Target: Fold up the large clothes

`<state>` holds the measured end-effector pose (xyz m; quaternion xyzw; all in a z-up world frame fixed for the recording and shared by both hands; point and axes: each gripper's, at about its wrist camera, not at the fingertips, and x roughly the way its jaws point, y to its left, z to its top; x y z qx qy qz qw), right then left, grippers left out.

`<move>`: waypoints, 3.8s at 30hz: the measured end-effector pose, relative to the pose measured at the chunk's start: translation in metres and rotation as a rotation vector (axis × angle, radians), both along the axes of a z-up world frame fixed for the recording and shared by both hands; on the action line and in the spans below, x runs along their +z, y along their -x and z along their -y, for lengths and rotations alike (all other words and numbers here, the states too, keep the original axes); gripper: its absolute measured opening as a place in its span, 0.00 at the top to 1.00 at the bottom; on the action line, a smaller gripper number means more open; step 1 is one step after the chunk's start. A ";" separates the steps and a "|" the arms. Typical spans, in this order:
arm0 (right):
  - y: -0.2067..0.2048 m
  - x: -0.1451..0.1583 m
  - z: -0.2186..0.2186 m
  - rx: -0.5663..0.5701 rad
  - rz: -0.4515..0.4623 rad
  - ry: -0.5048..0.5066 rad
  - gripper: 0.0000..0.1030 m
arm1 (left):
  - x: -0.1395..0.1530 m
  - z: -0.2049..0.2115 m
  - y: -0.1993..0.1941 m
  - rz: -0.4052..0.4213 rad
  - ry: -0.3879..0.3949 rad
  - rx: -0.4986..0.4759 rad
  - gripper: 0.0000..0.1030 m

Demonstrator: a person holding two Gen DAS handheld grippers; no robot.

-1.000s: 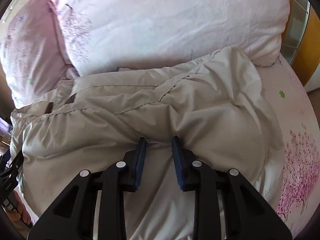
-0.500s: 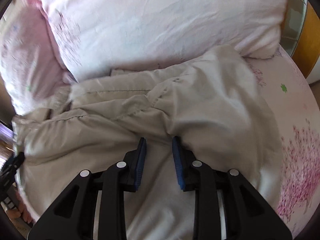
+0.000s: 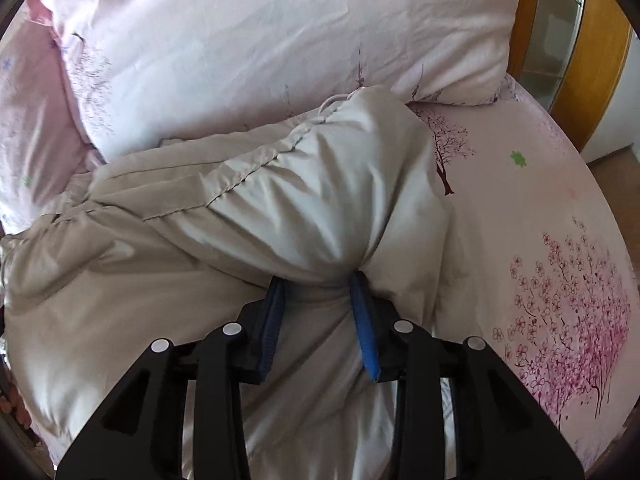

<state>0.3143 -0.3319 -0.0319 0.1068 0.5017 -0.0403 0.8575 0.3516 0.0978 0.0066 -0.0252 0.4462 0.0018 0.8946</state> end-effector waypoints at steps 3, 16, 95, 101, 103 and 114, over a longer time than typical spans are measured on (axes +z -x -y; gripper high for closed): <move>-0.007 -0.006 0.005 -0.018 -0.015 -0.033 0.66 | -0.003 -0.007 -0.007 -0.014 0.041 0.011 0.02; 0.065 0.016 0.039 -0.009 0.165 -0.230 0.65 | 0.004 -0.043 0.035 0.040 0.169 0.008 0.02; 0.211 -0.017 0.022 -0.037 0.234 -0.864 0.74 | -0.033 -0.184 0.237 0.162 0.799 0.195 0.72; 0.221 -0.024 0.016 -0.040 0.213 -0.799 0.72 | -0.043 -0.190 0.255 0.170 0.807 0.204 0.70; 0.220 -0.028 0.016 -0.053 0.190 -0.782 0.62 | -0.049 -0.190 0.253 0.157 0.807 0.216 0.66; 0.245 0.038 0.010 -0.129 0.414 -0.338 0.37 | -0.065 -0.192 0.258 0.134 0.808 0.258 0.18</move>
